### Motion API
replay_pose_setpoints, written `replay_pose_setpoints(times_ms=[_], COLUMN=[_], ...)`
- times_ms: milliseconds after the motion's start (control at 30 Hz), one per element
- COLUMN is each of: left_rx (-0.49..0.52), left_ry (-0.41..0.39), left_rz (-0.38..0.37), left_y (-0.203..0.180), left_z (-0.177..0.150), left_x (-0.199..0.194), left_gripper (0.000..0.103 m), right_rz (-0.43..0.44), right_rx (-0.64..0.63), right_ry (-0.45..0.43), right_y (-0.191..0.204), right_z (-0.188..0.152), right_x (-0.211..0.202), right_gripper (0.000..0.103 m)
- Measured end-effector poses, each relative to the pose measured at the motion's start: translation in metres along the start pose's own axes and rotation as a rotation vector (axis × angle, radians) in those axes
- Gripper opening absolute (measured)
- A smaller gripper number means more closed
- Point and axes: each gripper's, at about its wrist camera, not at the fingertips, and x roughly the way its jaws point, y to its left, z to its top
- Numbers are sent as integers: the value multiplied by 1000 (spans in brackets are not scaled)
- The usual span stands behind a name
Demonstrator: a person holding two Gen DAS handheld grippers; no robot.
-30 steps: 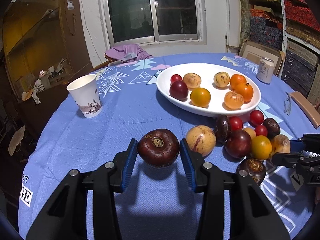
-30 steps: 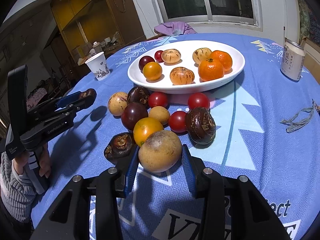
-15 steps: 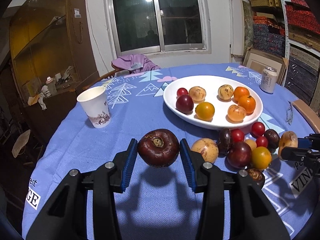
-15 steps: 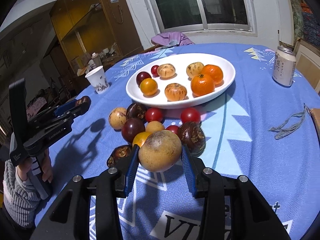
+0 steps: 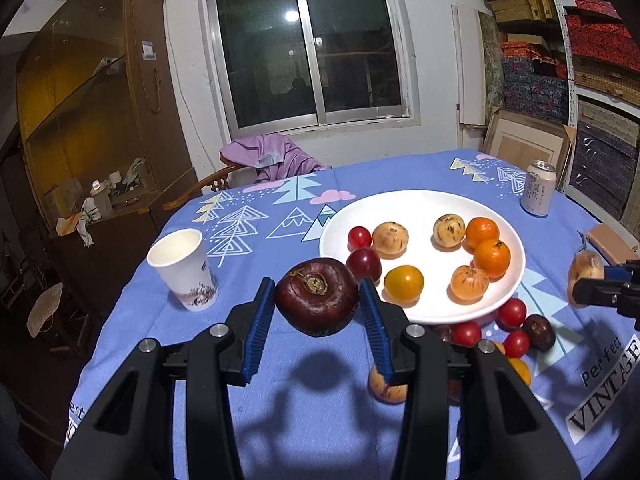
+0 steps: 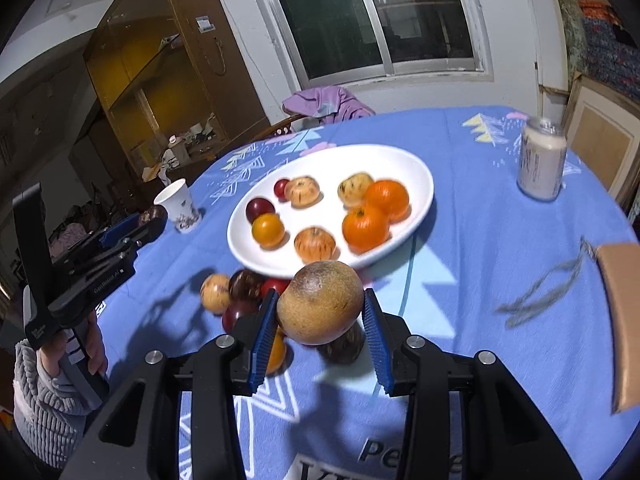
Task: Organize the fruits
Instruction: 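Carry the plum and brown fruit onto the white plate and open both tools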
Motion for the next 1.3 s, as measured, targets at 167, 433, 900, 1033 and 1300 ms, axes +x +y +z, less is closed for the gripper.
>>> replay_pose_setpoints(times_ms=[167, 433, 900, 1033, 1300], left_rx=[-5, 13, 3, 6, 14], left_ry=[3, 28, 89, 103, 108], left_rz=[-12, -33, -87, -93, -104], left_y=[-5, -24, -53, -55, -60], left_z=[13, 26, 37, 31, 31], left_x=[14, 49, 120, 132, 138], left_gripper=[43, 43, 43, 43, 43], right_rz=[-6, -2, -52, -71, -92], right_rx=[-10, -13, -97, -115, -131], right_ry=[-17, -18, 34, 47, 64], right_y=[0, 0, 7, 6, 6], right_z=[25, 57, 76, 74, 70], right_x=[6, 34, 95, 105, 117], right_gripper=[43, 43, 43, 43, 43])
